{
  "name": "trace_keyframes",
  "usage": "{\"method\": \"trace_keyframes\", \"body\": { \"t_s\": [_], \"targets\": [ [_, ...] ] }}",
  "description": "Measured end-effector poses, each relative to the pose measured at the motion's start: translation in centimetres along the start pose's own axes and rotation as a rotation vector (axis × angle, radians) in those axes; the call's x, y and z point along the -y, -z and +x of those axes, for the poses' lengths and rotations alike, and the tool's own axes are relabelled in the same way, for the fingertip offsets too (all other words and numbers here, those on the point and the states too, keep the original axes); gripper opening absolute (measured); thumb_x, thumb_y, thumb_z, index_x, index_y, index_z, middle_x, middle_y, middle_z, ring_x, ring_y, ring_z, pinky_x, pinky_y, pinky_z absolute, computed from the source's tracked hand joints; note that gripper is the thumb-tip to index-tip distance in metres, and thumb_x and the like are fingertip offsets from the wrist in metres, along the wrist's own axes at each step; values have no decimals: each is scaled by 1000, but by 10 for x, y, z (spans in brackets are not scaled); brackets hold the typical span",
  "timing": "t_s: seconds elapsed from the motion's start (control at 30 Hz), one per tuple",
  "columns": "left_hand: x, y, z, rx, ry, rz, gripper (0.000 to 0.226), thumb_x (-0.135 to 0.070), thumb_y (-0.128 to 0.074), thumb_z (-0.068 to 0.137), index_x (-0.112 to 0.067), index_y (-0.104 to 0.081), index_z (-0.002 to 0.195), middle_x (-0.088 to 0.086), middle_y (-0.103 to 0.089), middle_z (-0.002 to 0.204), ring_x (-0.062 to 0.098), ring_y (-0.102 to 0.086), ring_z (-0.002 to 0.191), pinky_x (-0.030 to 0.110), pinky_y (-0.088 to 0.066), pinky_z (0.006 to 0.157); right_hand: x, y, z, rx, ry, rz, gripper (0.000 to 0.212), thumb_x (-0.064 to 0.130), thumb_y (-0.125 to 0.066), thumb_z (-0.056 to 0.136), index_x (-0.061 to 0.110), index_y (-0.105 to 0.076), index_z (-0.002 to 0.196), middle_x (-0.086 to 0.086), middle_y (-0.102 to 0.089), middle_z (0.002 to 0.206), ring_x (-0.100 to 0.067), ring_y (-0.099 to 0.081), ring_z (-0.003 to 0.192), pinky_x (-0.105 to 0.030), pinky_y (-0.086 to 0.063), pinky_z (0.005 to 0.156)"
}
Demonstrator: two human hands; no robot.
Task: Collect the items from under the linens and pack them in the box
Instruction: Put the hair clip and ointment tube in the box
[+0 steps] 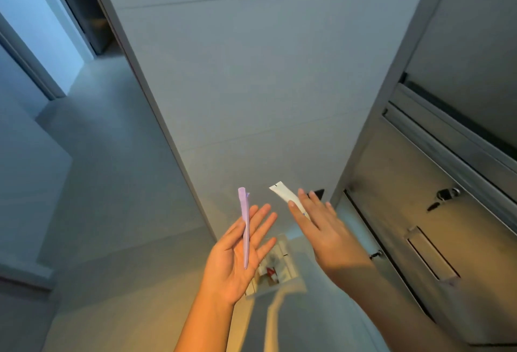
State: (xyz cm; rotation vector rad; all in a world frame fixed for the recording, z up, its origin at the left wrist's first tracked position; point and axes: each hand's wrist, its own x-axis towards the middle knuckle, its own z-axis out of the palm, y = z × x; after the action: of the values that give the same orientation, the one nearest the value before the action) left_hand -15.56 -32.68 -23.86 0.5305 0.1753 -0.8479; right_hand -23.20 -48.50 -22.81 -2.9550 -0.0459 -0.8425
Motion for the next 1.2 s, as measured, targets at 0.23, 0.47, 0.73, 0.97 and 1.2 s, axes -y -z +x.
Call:
{"method": "trace_keyframes", "body": {
  "t_s": [0.23,0.47,0.73,0.97,1.2],
  "targets": [
    [7,35,65,-95,1,-12,43,-15,-44,81,-4,-53,122,14,-63,120,27,-62,108,45,-47,90,-33,-71,14,89,38,27,52,-3,-29,74,-3,-64,113,-28,-59,119,-44,-59,104,-58,-49,75],
    [26,99,145,-144,-37,4,40,-16,-43,84,-4,-54,120,14,-63,120,26,-61,110,47,-43,94,-68,-171,1,130,137,67,60,13,-5,101,1,-62,117,-24,-58,122,-39,-58,110,-52,-48,84],
    [64,219,222,-199,-23,7,40,-14,-42,83,-4,-55,119,14,-62,123,25,-59,112,45,-47,88,-91,-312,-47,163,135,102,53,-2,-79,63,-2,-63,114,-28,-58,119,-43,-58,106,-57,-45,83],
    [110,364,291,-251,37,-48,40,-13,-33,94,-5,-47,131,14,-55,130,26,-66,100,42,-56,67,-112,-444,-116,237,114,64,75,-8,-88,42,-1,-64,113,-26,-62,115,-41,-61,103,-63,-39,84],
    [156,495,376,-293,72,1,40,-16,-28,100,-8,-43,136,11,-65,116,25,-69,91,41,-57,58,-138,-583,-192,315,135,-34,74,-4,-88,34,4,-69,106,-22,-66,111,-37,-64,99,-60,-46,78]
  ]
}}
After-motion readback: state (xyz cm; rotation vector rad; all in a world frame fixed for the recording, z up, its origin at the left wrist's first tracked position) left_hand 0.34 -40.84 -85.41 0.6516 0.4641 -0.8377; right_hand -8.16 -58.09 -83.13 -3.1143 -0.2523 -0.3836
